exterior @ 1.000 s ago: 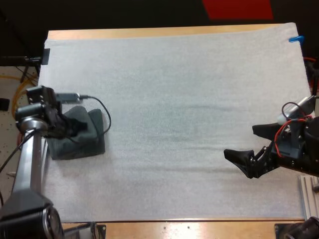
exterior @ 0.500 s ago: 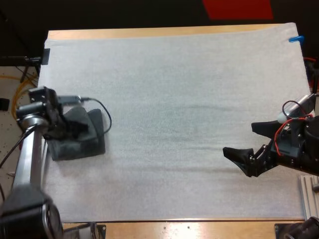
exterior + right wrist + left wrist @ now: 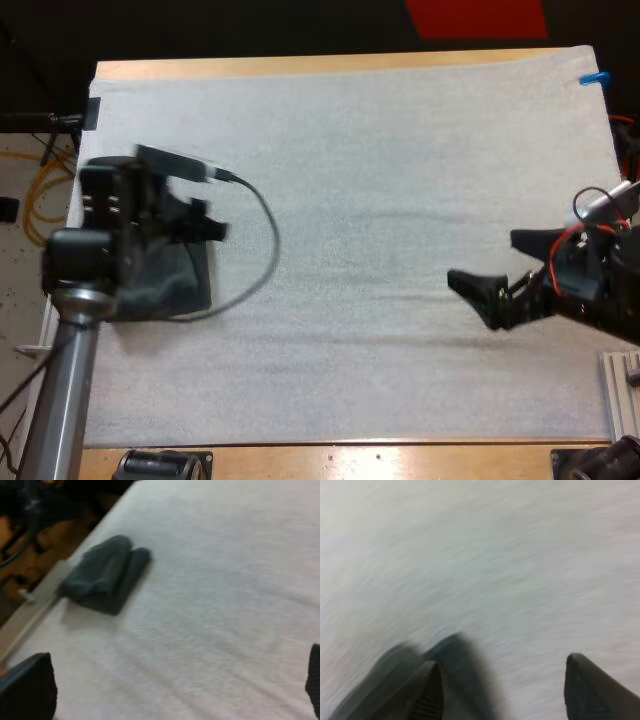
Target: Pick towel from pile fold and stack
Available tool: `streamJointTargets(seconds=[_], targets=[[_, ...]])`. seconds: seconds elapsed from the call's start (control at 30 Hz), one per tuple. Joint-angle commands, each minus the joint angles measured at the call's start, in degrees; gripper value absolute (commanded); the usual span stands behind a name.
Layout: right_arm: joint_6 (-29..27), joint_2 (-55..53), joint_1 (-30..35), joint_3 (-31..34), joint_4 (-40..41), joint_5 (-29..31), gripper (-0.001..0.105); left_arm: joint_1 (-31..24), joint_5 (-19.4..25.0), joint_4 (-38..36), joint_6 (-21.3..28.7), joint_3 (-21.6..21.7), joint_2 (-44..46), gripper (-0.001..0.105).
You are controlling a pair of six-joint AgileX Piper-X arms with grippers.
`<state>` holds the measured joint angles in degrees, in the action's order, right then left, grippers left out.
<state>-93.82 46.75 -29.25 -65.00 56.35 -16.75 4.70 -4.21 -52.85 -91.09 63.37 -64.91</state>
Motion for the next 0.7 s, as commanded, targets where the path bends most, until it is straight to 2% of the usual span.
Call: streamJointTargets(seconds=[0.0, 0.13, 0.3, 0.4, 0.53, 0.67], targets=[[-0.2, 0.7, 0.8, -0.4, -0.4, 1.5, 0.100, 2.3, -0.4, 0.3, -0.4, 0.2, 0.7, 0.051], [-1.1, 3.0, 5.3, -0.4, -0.4, 1.4, 0.100, 8.9, -0.4, 0.5, -0.4, 0.2, 1.9, 0.051], [-4.9, 3.9, 13.1, -0.4, -0.3, 1.4, 0.100, 11.4, -0.3, 0.5, -0.4, 0.2, 3.4, 0.051], [-7.5, 3.9, 19.5, -0.4, 1.0, 1.4, 0.100, 9.8, 0.7, 0.5, -0.4, 0.2, 4.5, 0.051], [-11.8, 3.5, 26.6, -0.4, 5.0, 1.5, 0.100, 4.3, 1.0, 0.4, -0.1, 0.2, 6.7, 0.051], [-13.4, 1.4, 28.8, -0.4, 5.6, 2.0, 0.100, -2.1, 1.0, -0.6, 0.8, 0.2, 9.8, 0.051]])
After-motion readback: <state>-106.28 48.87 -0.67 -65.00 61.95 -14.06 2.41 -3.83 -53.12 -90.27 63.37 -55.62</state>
